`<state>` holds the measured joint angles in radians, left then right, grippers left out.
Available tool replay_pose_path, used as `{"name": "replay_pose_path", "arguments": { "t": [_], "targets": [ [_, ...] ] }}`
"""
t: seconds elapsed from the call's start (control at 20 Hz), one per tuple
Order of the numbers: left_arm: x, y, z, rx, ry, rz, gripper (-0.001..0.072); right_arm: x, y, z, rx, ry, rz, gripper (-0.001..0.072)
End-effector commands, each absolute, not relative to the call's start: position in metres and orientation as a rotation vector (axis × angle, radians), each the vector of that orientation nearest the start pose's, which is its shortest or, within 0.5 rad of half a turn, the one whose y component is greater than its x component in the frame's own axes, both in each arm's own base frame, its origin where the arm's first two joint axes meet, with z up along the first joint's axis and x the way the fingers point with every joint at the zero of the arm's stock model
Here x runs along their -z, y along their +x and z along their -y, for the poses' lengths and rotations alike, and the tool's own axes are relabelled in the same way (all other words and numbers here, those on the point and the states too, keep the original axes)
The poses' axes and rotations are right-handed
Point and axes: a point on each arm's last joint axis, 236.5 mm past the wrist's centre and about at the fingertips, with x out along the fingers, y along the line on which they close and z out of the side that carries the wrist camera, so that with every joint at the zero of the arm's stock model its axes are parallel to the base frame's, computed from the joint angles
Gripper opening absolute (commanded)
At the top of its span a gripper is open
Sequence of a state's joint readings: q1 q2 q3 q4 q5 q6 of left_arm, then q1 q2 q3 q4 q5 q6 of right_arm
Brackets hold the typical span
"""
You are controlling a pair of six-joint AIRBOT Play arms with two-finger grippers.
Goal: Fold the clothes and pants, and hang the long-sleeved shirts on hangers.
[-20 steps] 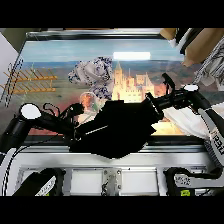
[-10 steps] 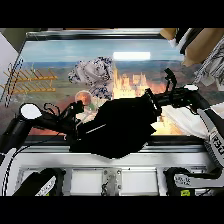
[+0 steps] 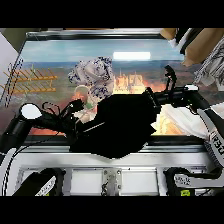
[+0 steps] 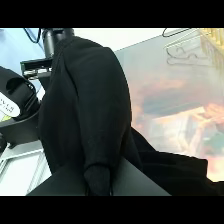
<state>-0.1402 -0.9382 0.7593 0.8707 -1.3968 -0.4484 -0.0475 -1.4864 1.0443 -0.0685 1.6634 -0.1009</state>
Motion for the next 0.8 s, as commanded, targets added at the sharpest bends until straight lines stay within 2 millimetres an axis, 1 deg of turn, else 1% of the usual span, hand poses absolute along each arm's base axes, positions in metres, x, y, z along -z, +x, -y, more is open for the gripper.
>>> {"name": "replay_pose_path", "arguments": {
  "t": [0.0,0.1,0.25,0.3,0.35,0.4,0.55,0.75],
  "targets": [
    [-0.027,0.206,0.180,1.248,0.292,-1.043,0.0337,-0.128,0.329,-0.220,-1.604,0.262,-0.316,0.0019],
    [-0.028,0.207,0.179,1.228,0.267,-1.060,0.0337,-0.128,0.330,-0.220,-1.600,0.263,-0.319,0.0018],
    [-0.028,0.210,0.173,1.194,0.223,-1.086,0.0339,-0.128,0.330,-0.220,-1.596,0.263,-0.320,0.0019],
    [-0.028,0.210,0.169,1.187,0.211,-1.094,0.0395,-0.128,0.330,-0.220,-1.597,0.263,-0.320,0.0018],
    [-0.028,0.212,0.166,1.155,0.178,-1.112,0.0539,-0.128,0.330,-0.220,-1.596,0.263,-0.320,0.0018],
    [-0.028,0.214,0.163,1.121,0.137,-1.134,0.0560,-0.128,0.330,-0.220,-1.596,0.263,-0.320,0.0019],
    [-0.029,0.217,0.153,1.081,0.089,-1.155,0.0557,-0.128,0.331,-0.220,-1.595,0.262,-0.320,0.0018],
    [-0.032,0.232,0.134,0.963,-0.012,-1.160,0.0557,-0.126,0.333,-0.220,-1.582,0.259,-0.323,0.0019]
  ]
}}
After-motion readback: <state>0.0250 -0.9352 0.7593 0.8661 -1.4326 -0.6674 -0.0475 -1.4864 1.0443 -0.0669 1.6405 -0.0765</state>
